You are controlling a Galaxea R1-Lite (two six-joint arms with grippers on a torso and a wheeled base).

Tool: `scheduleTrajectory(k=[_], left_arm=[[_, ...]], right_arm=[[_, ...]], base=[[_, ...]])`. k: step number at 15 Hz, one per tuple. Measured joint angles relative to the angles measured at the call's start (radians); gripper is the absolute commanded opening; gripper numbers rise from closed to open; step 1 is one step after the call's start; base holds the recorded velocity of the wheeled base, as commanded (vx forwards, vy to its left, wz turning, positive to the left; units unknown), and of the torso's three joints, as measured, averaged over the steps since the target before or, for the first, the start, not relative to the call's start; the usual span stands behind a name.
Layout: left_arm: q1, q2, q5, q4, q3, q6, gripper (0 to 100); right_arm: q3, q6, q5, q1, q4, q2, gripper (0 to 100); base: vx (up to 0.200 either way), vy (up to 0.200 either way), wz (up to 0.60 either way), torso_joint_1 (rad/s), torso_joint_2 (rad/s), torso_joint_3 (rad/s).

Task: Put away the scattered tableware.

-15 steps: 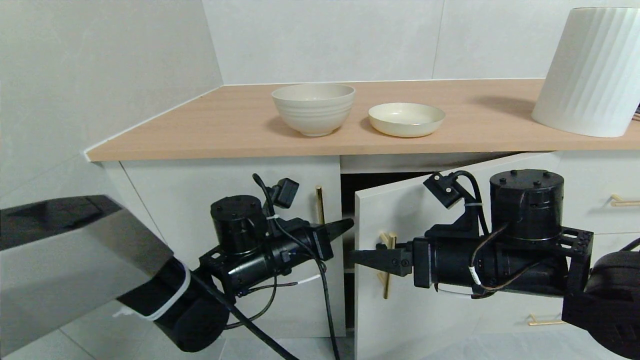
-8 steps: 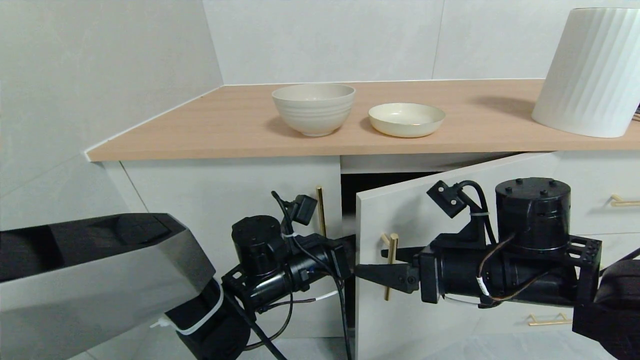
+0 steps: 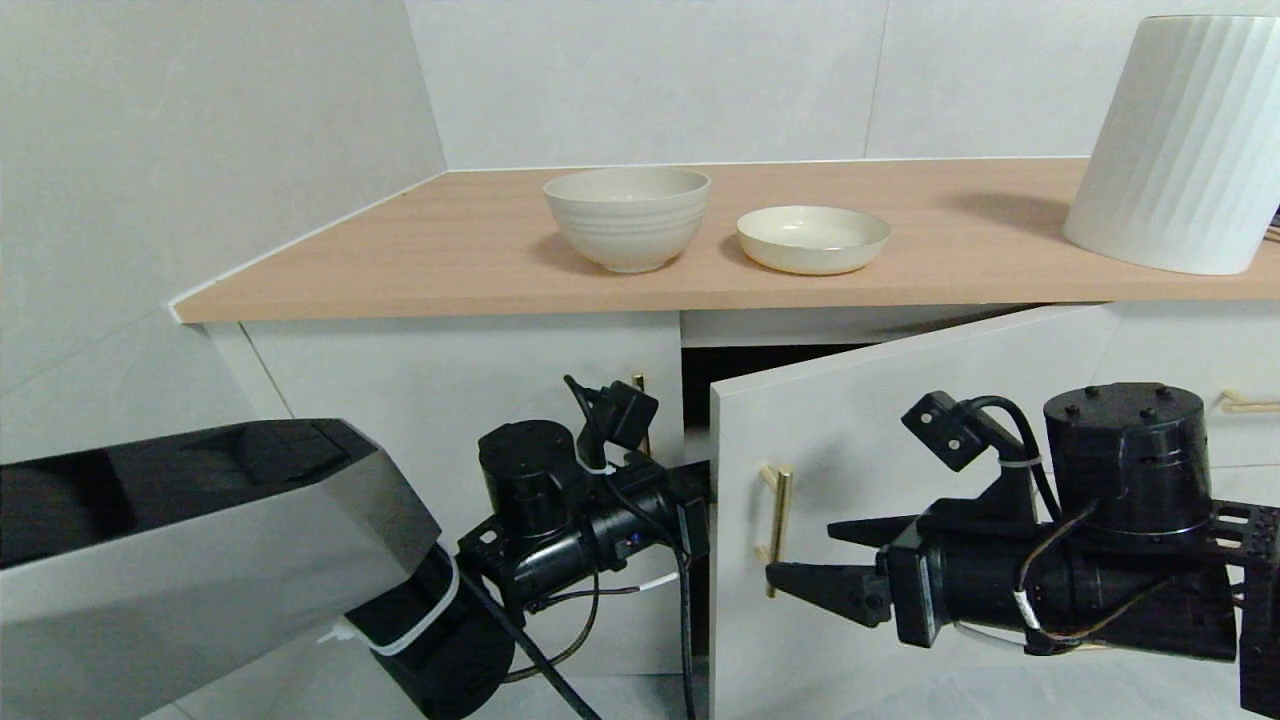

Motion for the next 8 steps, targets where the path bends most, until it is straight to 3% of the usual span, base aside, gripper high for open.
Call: scheduleTrajectory(k=[3,8], left_arm=[[0.001,-0.023,0.000,0.114,-0.055,0.092,0],[-0.010,-0.040,0.004,0.138,-0.073,0.102,0]], right_arm=[[0.009,-0.030,-0.133,0.036,0.111,-0.065,100],[0.050,-0.029,-0.138,0.066,0.157,-0.146,100]], base=[[0.000,0.000,0.00,0.000,0.00,0.000],[0.000,0.000,0.00,0.000,0.00,0.000]])
